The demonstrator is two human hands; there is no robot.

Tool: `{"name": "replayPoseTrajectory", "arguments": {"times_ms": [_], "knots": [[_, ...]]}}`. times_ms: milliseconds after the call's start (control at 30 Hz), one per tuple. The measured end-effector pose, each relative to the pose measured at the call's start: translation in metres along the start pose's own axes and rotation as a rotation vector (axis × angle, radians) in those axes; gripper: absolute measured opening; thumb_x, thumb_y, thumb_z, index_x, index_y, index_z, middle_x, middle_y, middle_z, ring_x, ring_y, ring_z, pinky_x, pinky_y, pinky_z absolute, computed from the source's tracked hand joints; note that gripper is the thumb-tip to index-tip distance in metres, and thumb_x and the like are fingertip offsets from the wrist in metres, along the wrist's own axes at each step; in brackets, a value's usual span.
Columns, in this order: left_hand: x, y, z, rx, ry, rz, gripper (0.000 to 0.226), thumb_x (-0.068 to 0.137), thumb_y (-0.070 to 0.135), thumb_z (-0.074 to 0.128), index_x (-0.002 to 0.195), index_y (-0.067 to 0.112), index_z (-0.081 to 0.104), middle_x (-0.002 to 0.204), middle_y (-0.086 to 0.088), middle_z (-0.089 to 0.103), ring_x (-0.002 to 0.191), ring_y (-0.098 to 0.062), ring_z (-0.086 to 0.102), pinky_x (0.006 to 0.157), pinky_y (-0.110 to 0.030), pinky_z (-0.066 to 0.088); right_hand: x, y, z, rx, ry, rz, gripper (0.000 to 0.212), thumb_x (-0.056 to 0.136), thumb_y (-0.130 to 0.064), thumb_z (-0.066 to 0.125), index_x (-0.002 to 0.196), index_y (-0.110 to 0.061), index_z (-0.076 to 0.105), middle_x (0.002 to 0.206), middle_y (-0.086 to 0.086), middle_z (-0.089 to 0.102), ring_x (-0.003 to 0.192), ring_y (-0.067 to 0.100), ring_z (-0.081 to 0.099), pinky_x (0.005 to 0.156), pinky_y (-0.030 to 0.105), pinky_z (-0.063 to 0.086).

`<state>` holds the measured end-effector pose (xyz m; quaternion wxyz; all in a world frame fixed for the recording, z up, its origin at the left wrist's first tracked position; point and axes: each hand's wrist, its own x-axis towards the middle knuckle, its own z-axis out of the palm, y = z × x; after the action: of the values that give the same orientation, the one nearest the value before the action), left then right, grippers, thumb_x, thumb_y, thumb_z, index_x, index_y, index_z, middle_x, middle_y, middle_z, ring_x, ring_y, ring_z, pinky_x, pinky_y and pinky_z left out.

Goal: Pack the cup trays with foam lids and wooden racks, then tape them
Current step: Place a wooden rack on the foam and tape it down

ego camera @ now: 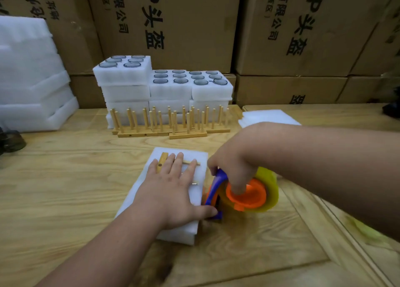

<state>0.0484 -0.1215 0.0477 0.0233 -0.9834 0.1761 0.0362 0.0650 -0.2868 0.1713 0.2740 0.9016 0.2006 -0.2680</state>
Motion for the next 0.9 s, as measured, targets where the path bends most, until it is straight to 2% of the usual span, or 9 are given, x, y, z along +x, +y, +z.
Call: {"name": "replayPoseTrajectory", "arguments": {"times_ms": [133,200,300,467,567,667,767,833,900], "knots": [[0.001,0.001,0.001,0.031,-0.008,-0.01,0.127,0.053,0.107,0.008,0.157,0.039,-0.021,0.168,-0.004,-0.023,0.155,-0.022,-0.023,0.123,-0.055,-0.011,-0.02,0.033,0.021,0.205,-0.005,0.088,0.069,0.078,-0.053,0.076,0.138,-0.034,0.047,0.103,-0.009,0.052,0.086,0.013,0.055,0.067,0.031,0.047],[0.002,0.001,0.003,0.034,0.005,-0.01,0.125,0.054,0.106,0.009,0.157,0.04,-0.02,0.169,-0.004,-0.022,0.155,-0.022,-0.022,0.123,-0.055,-0.011,-0.032,0.049,0.033,0.284,0.117,0.16,0.073,0.073,-0.068,0.073,0.134,-0.037,0.049,0.106,-0.012,0.055,0.093,0.016,0.058,0.076,0.034,0.05],[0.001,0.001,0.004,0.026,0.014,-0.009,0.122,0.056,0.105,0.009,0.157,0.044,-0.019,0.168,-0.004,-0.022,0.155,-0.021,-0.023,0.123,-0.055,-0.011,-0.038,0.062,0.056,0.518,0.337,0.253,0.069,0.074,-0.079,0.063,0.13,-0.041,0.049,0.108,-0.013,0.056,0.093,0.013,0.057,0.071,0.03,0.045],[0.0,0.001,0.003,0.028,0.028,-0.015,0.119,0.057,0.103,0.01,0.157,0.045,-0.018,0.169,-0.004,-0.022,0.155,-0.021,-0.022,0.123,-0.054,-0.011,-0.004,0.029,0.091,1.003,0.753,0.342,0.044,0.096,-0.042,0.05,0.14,-0.037,0.048,0.125,0.003,0.057,0.095,0.018,0.058,0.076,0.032,0.046],[-0.001,0.001,0.002,0.036,0.026,-0.021,0.118,0.058,0.101,0.01,0.157,0.044,-0.019,0.169,-0.004,-0.022,0.155,-0.021,-0.022,0.123,-0.054,-0.011,0.019,-0.005,0.103,0.939,0.894,0.341,0.05,0.096,-0.04,0.058,0.144,-0.033,0.046,0.131,0.003,0.051,0.112,0.025,0.057,0.09,0.034,0.045],[0.001,0.003,0.002,0.034,0.015,-0.031,0.115,0.06,0.097,0.013,0.156,0.044,-0.018,0.168,-0.004,-0.023,0.155,-0.021,-0.023,0.123,-0.054,-0.012,0.04,-0.031,0.116,0.756,0.828,0.407,0.049,0.096,-0.04,0.058,0.143,-0.033,0.046,0.128,0.005,0.048,0.116,0.029,0.053,0.094,0.038,0.046],[0.002,0.003,0.003,0.024,0.014,-0.035,0.112,0.063,0.094,0.019,0.157,0.044,-0.017,0.168,-0.004,-0.023,0.155,-0.021,-0.023,0.123,-0.054,-0.012,0.051,-0.056,0.127,0.604,0.942,0.432,0.043,0.083,-0.03,0.068,0.126,-0.029,0.063,0.128,0.009,0.052,0.116,0.033,0.049,0.096,0.044,0.042],[0.003,0.002,0.004,0.012,0.026,-0.029,0.11,0.064,0.092,0.02,0.157,0.044,-0.016,0.169,-0.005,-0.022,0.155,-0.021,-0.022,0.122,-0.055,-0.012,0.056,-0.071,0.131,0.625,1.223,0.327,0.024,0.072,-0.022,0.06,0.093,-0.021,0.072,0.108,0.008,0.063,0.1,0.033,0.055,0.086,0.043,0.039],[0.002,0.001,0.005,0.008,0.033,-0.021,0.109,0.064,0.089,0.019,0.157,0.044,-0.015,0.169,-0.005,-0.02,0.155,-0.022,-0.022,0.122,-0.055,-0.012,0.059,-0.08,0.13,0.615,1.323,0.201,0.016,0.069,-0.023,0.048,0.066,-0.023,0.064,0.081,0.0,0.06,0.079,0.029,0.057,0.074,0.039,0.031]]}}
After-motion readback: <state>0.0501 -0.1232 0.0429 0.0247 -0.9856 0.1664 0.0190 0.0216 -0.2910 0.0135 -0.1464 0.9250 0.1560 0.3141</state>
